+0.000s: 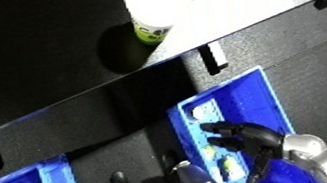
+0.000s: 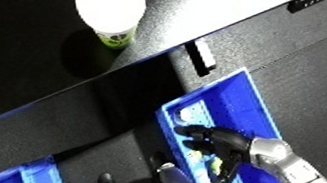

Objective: Pick up the object and place it into the box

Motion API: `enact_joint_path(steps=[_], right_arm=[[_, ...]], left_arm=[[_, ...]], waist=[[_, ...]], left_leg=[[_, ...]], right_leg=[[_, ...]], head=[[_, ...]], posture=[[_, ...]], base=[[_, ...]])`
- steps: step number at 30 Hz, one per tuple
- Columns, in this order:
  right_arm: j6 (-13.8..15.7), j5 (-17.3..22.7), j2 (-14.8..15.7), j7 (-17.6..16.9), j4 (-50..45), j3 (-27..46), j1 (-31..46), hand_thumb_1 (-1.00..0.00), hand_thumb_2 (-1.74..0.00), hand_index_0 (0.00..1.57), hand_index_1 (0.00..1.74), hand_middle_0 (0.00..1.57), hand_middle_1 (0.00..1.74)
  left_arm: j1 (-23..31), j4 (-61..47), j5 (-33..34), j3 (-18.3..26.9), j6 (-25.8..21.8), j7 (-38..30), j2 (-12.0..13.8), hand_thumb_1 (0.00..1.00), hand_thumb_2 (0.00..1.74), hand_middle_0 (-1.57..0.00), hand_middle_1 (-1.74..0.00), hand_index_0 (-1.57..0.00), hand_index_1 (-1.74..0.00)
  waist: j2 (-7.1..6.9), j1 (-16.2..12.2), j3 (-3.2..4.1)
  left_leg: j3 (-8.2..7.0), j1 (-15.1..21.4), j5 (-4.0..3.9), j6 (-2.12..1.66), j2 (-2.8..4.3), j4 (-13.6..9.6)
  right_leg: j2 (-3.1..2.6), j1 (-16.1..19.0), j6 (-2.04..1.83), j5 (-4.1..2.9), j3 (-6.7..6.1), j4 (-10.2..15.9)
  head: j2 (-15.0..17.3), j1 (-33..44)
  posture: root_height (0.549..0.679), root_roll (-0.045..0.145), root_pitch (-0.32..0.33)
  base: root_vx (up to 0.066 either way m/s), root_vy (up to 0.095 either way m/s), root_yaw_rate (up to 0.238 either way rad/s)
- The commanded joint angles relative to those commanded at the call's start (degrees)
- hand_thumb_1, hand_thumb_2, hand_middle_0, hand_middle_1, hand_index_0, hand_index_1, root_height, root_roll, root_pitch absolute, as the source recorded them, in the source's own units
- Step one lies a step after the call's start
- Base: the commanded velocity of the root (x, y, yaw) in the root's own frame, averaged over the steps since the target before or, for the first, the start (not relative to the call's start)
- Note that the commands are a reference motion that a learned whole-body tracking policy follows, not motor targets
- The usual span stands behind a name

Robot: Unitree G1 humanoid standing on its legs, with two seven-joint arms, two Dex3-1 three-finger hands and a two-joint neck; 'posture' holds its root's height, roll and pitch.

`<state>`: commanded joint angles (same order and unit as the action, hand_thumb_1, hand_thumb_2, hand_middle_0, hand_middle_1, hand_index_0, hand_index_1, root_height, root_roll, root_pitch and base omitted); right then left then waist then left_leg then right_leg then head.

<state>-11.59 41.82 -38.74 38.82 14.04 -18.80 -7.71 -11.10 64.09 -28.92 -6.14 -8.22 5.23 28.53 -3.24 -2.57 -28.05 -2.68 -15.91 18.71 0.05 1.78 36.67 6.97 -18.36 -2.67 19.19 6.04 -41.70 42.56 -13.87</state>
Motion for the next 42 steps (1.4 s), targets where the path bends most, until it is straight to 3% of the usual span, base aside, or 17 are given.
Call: enact_joint_path(steps=[4,8,11,15,20,23,29,34,37,39,42], right_arm=[[-2.90,4.48,-2.14,6.67,-6.37,1.88,-0.04,0.00,0.00,0.00,0.00,0.00,0.00],[-3.51,9.44,-4.65,11.15,-12.74,4.00,-0.87,0.00,0.00,0.00,0.00,0.00,0.00],[-1.55,14.96,-5.02,12.08,-17.31,6.50,-1.93,0.00,0.00,0.00,0.00,0.00,0.00],[4.27,21.29,-3.62,9.47,-22.45,10.06,-4.45,0.00,0.00,0.00,0.00,0.00,0.00],[13.07,24.81,0.21,3.64,-27.53,15.03,-7.66,0.00,0.00,0.00,0.00,0.00,0.00],[17.95,24.37,3.52,-1.78,-28.51,18.58,-9.78,0.00,0.00,0.00,0.00,0.00,0.00],[25.95,19.22,6.37,-13.55,-26.11,23.82,-12.91,0.00,0.00,0.00,0.00,0.00,0.00],[31.36,10.86,5.28,-23.82,-21.60,24.96,-15.11,0.00,0.00,0.00,0.00,0.00,0.00],[32.12,4.98,3.99,-30.95,-18.97,24.77,-16.72,0.00,0.00,0.00,0.00,0.00,0.00],[29.14,0.16,2.69,-36.78,-17.71,23.06,-18.25,0.00,0.00,0.00,0.00,0.00,0.00],[26.78,-2.17,1.90,-39.37,-17.00,21.41,-19.01,0.00,0.00,0.00,0.00,0.00,0.00]], left_arm=[[0.19,2.17,-0.13,-0.04,-1.15,0.80,0.52,0.00,0.00,0.00,0.00,0.00,0.00],[0.51,3.74,-0.44,-0.28,-2.08,1.54,0.86,0.00,0.00,0.00,0.00,0.00,0.00],[0.91,4.58,-0.14,-0.45,-2.59,2.06,0.79,0.00,0.00,0.00,0.00,0.00,0.00],[1.18,5.41,0.30,-0.49,-3.11,2.26,0.01,0.00,0.00,0.00,0.00,0.00,0.00],[1.15,6.31,0.64,-0.32,-3.63,1.90,-1.63,0.00,0.00,0.00,0.00,0.00,0.00],[1.12,6.40,1.05,-0.21,-3.51,1.51,-2.78,0.00,0.00,0.00,0.00,0.00,0.00],[1.57,5.33,1.01,-0.65,-2.91,0.68,-4.36,0.00,0.00,0.00,0.00,0.00,0.00],[2.33,3.58,1.11,-1.26,-1.98,-0.26,-5.05,0.00,0.00,0.00,0.00,0.00,0.00],[2.54,2.77,1.32,-1.61,-1.20,-0.91,-5.37,0.00,0.00,0.00,0.00,0.00,0.00],[2.73,1.84,1.40,-1.96,-0.38,-1.56,-5.59,0.00,0.00,0.00,0.00,0.00,0.00],[2.98,1.40,1.48,-2.09,-0.06,-1.73,-5.61,0.00,0.00,0.00,0.00,0.00,0.00]], waist=[[-0.62,-0.16,0.72],[-1.02,-0.27,1.35],[-1.16,-0.29,1.80],[-0.96,-0.33,2.31],[-0.29,-0.65,2.71],[0.26,-0.88,2.96],[1.21,-1.03,3.14],[1.77,-0.65,2.98],[2.04,-0.34,2.82],[2.28,0.15,2.61],[2.39,0.54,2.49]], left_leg=[[-0.25,-0.41,0.05,-0.29,0.44,0.15],[-0.43,-0.68,0.17,-0.60,0.73,0.40],[-0.44,-0.82,0.42,-0.73,0.79,0.68],[-0.48,-1.25,0.90,-0.77,0.82,1.43],[-0.60,-1.81,1.31,-0.71,0.66,2.19],[-0.71,-1.87,1.60,-0.62,0.45,2.50],[-0.95,-1.80,1.93,-0.34,0.18,2.98],[-0.90,-1.81,2.13,-0.14,-0.14,3.57],[-0.70,-1.68,2.24,0.11,-0.39,3.85],[-0.45,-1.61,2.40,0.38,-0.69,4.23],[-0.23,-1.60,2.48,0.54,-0.87,4.50]], right_leg=[[0.00,-0.25,-0.10,0.20,0.14,-0.11],[0.03,-0.38,-0.09,0.35,0.28,-0.22],[0.03,-0.34,-0.11,0.47,0.34,-0.26],[0.03,-0.57,-0.02,0.78,0.41,-0.71],[-0.11,-0.97,0.20,1.16,0.38,-1.38],[-0.20,-0.99,0.37,1.30,0.38,-1.58],[-0.37,-0.92,0.76,1.36,0.19,-1.71],[-0.42,-0.75,1.03,1.39,0.04,-1.85],[-0.45,-0.61,1.26,1.50,-0.07,-2.06],[-0.46,-0.52,1.59,1.78,-0.14,-2.50],[-0.42,-0.49,1.83,1.99,-0.14,-2.89]], head=[[-1.31,0.95],[-2.56,1.53],[-3.69,1.39],[-5.04,1.48],[-6.53,1.58],[-6.83,1.40],[-7.17,1.60],[-6.70,0.91],[-6.59,0.25],[-6.17,-0.27],[-5.96,-0.94]], posture=[[0.639,0.023,-0.047],[0.639,0.023,-0.043],[0.639,0.025,-0.042],[0.639,0.027,-0.040],[0.638,0.030,-0.037],[0.638,0.032,-0.037],[0.638,0.034,-0.040],[0.638,0.037,-0.047],[0.638,0.039,-0.052],[0.637,0.040,-0.057],[0.636,0.041,-0.061]], base=[[0.007,-0.027,-0.052],[0.013,-0.017,-0.012],[0.029,-0.014,0.018],[0.022,-0.001,0.010],[0.014,0.018,0.007],[0.027,0.029,0.005],[0.030,0.025,-0.009],[0.032,0.012,0.010],[0.043,0.007,0.006],[0.043,0.004,0.015],[0.046,0.000,0.035]])
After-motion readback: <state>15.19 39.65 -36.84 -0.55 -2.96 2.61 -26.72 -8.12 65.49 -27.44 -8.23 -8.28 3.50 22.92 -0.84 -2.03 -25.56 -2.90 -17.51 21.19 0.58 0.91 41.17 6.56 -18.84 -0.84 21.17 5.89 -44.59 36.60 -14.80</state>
